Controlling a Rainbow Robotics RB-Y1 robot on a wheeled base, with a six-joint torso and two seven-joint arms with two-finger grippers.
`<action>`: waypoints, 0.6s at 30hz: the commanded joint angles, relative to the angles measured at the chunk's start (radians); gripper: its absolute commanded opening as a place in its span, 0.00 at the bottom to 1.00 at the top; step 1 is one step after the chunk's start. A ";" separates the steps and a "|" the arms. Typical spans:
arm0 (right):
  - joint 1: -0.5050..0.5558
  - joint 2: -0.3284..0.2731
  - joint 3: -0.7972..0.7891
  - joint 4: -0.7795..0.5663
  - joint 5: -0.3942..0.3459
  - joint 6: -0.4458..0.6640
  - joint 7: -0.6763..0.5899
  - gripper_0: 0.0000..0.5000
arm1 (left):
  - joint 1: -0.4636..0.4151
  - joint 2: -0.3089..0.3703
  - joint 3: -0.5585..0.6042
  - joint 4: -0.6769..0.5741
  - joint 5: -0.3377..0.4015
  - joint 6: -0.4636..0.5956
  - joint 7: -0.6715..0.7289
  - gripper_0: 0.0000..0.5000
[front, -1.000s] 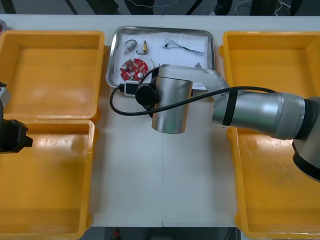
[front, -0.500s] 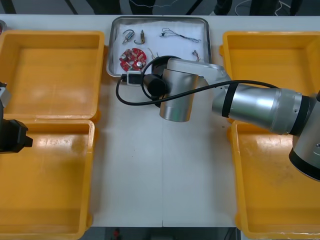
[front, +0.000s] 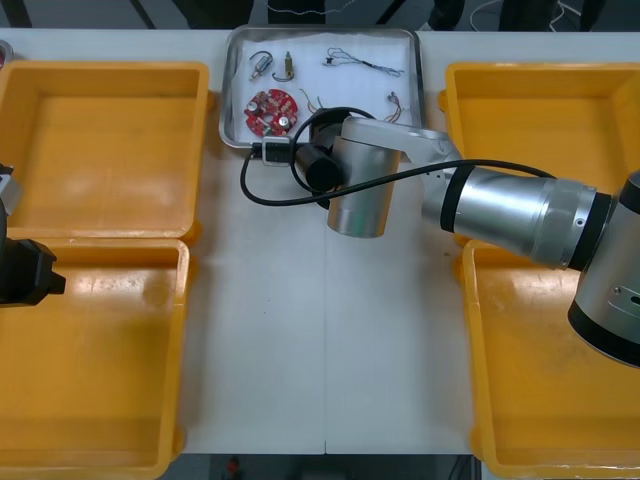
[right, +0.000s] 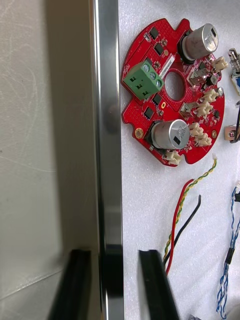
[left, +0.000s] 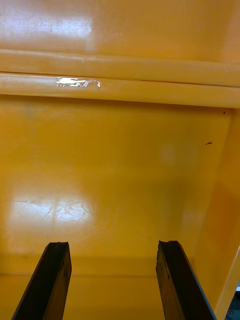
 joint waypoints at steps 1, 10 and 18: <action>-0.058 0.025 0.001 -0.003 0.012 -0.011 0.026 1.00 | 0.018 0.040 0.031 -0.033 0.007 0.007 -0.112 1.00; -0.016 0.025 -0.105 -0.168 -0.037 0.211 0.020 1.00 | 0.018 0.040 0.031 -0.033 0.007 0.007 -0.112 1.00; 0.117 0.019 -0.286 -0.467 -0.025 0.552 0.020 1.00 | 0.018 0.040 0.031 -0.033 0.007 0.007 -0.112 1.00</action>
